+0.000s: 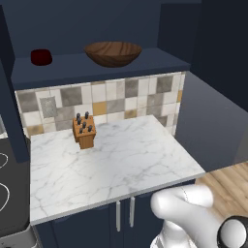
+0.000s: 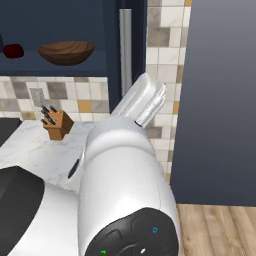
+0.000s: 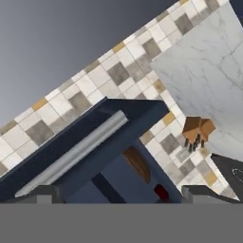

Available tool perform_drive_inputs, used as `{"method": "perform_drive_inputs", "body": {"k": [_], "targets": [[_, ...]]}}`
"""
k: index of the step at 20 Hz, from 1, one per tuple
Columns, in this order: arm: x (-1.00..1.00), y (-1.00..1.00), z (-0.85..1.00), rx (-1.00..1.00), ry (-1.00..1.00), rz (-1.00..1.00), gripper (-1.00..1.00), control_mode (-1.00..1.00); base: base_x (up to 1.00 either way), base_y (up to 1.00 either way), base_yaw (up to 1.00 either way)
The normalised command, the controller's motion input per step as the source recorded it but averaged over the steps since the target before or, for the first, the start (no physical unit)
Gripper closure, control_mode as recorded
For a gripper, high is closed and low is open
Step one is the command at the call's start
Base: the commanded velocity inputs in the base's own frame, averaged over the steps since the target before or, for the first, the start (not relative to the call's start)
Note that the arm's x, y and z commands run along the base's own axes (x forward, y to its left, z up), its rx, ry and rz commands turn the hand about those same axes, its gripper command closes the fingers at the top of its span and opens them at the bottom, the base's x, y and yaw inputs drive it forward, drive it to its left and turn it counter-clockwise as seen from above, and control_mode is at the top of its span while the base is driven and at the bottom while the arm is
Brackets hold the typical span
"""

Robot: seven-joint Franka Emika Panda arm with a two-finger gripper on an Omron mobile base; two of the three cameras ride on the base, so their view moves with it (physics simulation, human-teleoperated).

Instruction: Pick the mug and place it in the sink. Pick the bowl and place it in the open cabinet and then close the cabinet.

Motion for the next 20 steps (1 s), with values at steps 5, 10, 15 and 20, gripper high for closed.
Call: {"method": "perform_drive_inputs", "body": {"k": [5, 10, 15, 20], "targets": [[0.00, -0.40, 0.00, 0.17, 0.14, 0.12, -1.00, -1.00, 0.00, 0.00, 0.00], [0.14, -0.18, -0.04, 0.16, 0.06, 0.20, -1.00, -1.00, 0.00, 0.00, 0.00], [0.30, -0.11, 0.00, 0.13, 0.00, 0.25, -1.00, -1.00, 0.00, 0.00, 0.00], [0.24, 0.00, -0.05, 0.14, -0.01, 0.21, -1.00, -1.00, 0.00, 0.00, 0.00]]}}
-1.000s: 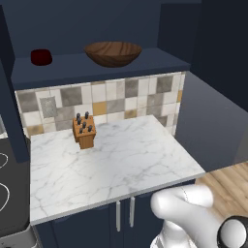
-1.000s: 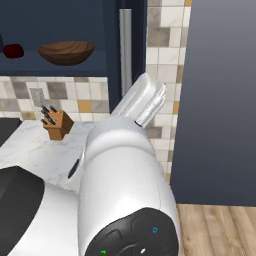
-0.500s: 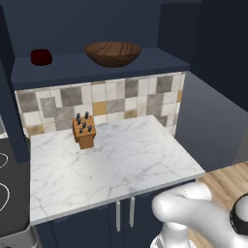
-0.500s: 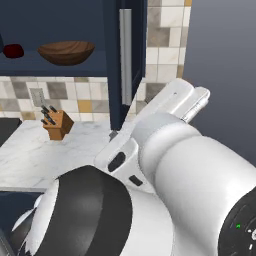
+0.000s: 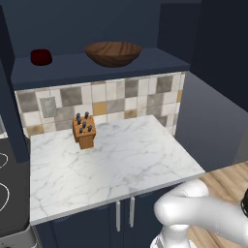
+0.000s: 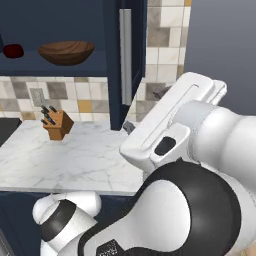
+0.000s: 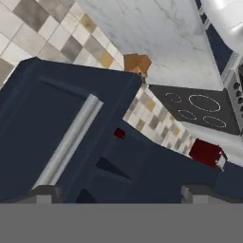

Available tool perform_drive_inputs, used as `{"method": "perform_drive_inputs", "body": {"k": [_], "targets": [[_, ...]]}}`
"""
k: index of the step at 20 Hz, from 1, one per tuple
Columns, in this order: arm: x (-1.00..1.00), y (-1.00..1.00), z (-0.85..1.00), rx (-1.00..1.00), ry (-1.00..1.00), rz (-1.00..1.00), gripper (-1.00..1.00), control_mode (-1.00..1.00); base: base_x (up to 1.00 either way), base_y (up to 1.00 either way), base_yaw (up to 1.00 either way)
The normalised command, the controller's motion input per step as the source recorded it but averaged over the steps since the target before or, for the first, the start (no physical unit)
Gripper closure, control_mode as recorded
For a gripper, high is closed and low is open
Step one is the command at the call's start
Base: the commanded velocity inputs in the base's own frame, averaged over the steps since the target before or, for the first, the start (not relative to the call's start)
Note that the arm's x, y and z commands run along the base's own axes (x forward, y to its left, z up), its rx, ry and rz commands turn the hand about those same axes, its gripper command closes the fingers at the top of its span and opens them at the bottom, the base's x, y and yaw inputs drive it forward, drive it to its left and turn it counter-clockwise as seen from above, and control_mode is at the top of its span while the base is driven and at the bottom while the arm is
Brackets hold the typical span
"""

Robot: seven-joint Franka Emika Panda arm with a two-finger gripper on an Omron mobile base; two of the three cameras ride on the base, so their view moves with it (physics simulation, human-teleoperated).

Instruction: Pick the mug and place it in the sink. Pick the bowl and place it in the open cabinet and then close the cabinet.

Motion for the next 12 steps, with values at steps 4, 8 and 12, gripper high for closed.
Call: {"method": "perform_drive_inputs", "body": {"k": [4, 8, 12], "targets": [[0.10, -0.02, -0.12, 0.19, -0.03, 0.19, -1.00, -1.00, 0.00, 0.00, 0.00], [-0.05, 0.00, -0.20, 0.27, 0.00, 0.14, -1.00, -1.00, 0.00, 0.00, 0.00], [0.16, 0.10, -0.08, 0.24, 0.00, 0.14, -1.00, -1.00, 0.00, 0.00, 0.00]]}}
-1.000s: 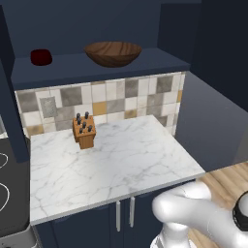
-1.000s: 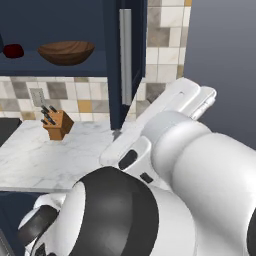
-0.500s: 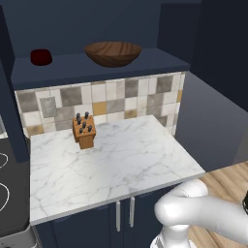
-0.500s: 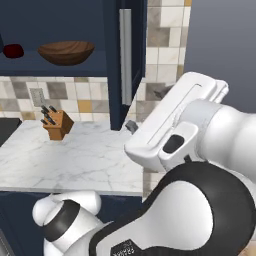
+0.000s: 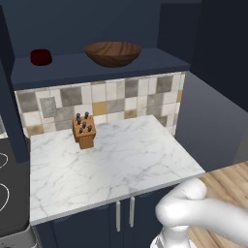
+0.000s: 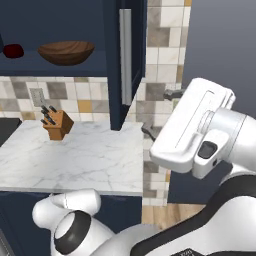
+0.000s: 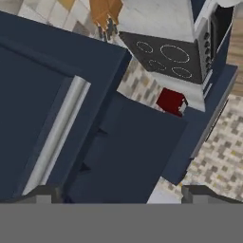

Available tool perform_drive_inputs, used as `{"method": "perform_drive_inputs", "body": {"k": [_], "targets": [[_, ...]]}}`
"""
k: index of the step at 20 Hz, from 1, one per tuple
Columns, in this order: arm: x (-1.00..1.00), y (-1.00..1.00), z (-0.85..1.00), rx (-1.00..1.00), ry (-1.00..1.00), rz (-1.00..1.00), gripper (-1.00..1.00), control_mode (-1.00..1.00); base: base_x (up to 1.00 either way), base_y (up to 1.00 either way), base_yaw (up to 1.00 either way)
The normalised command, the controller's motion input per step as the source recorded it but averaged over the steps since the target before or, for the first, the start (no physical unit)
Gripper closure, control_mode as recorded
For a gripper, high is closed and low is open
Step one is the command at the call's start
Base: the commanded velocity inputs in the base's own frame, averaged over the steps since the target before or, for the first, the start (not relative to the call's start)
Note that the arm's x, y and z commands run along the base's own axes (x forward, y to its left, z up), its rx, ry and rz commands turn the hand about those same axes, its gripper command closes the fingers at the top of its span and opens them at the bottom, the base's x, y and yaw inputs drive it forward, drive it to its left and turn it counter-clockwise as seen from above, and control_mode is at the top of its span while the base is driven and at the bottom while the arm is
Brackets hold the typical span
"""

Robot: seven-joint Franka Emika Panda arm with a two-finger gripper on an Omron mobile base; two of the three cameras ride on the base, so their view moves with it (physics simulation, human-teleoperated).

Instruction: Pick the mug and place it in the sink. Pick the bowl and place it in the open cabinet and then close the cabinet.

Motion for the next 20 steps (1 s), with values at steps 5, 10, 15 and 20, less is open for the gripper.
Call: {"method": "perform_drive_inputs", "body": {"k": [5, 10, 15, 20], "targets": [[0.16, 0.31, -0.19, 0.24, 0.00, 0.12, -1.00, -1.00, 0.00, 0.00, 0.00], [0.14, 0.52, -0.24, 0.02, -0.02, 0.02, -1.00, -1.00, 0.00, 0.00, 0.00], [0.35, 0.30, -0.08, -0.08, -0.01, -0.02, -1.00, -1.00, 0.00, 0.00, 0.00], [0.36, -0.14, -0.04, 0.00, 0.00, 0.00, -1.00, -1.00, 0.00, 0.00, 0.00]]}}
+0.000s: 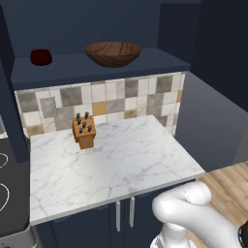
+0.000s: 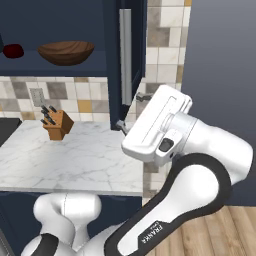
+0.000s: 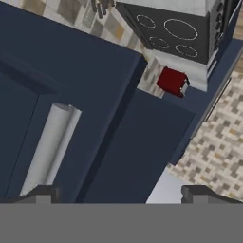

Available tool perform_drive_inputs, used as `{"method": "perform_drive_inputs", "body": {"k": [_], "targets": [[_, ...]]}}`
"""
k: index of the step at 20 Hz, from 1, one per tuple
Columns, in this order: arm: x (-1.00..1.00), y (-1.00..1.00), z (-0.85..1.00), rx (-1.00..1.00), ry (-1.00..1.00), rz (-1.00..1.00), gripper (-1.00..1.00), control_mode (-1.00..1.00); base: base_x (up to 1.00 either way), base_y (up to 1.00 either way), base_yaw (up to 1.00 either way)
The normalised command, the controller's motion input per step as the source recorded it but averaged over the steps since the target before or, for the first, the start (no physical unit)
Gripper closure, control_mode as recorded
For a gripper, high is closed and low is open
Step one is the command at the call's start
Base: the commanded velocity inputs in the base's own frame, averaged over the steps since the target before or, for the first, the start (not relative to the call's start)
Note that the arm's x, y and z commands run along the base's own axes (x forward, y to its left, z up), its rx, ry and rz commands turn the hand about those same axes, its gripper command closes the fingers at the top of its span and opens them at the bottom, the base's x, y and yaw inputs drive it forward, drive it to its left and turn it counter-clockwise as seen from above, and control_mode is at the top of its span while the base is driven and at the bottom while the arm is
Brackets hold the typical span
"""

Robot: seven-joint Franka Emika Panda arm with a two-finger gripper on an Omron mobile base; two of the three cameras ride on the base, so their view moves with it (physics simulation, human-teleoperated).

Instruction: Pick the mug and place it in the sink. Pick the bowl and place it in the open cabinet and then close the cabinet.

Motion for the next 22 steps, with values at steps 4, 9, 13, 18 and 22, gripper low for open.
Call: {"method": "perform_drive_inputs", "body": {"k": [4, 9, 13, 18, 22], "targets": [[0.39, -0.01, -0.20, 0.00, 0.06, 0.00, -1.00, -1.00, 0.00, 0.00, 0.00], [0.34, 0.00, -0.21, 0.00, 0.07, 0.00, -1.00, -1.00, 0.00, 0.00, 0.00], [0.21, -0.07, -0.16, 0.00, 0.06, 0.00, -1.00, -1.00, 0.00, 0.00, 0.00], [0.30, 0.00, -0.14, 0.00, 0.03, 0.00, -1.00, -1.00, 0.00, 0.00, 0.00], [0.38, 0.09, -0.09, 0.00, 0.01, 0.00, -1.00, -1.00, 0.00, 0.00, 0.00]]}}
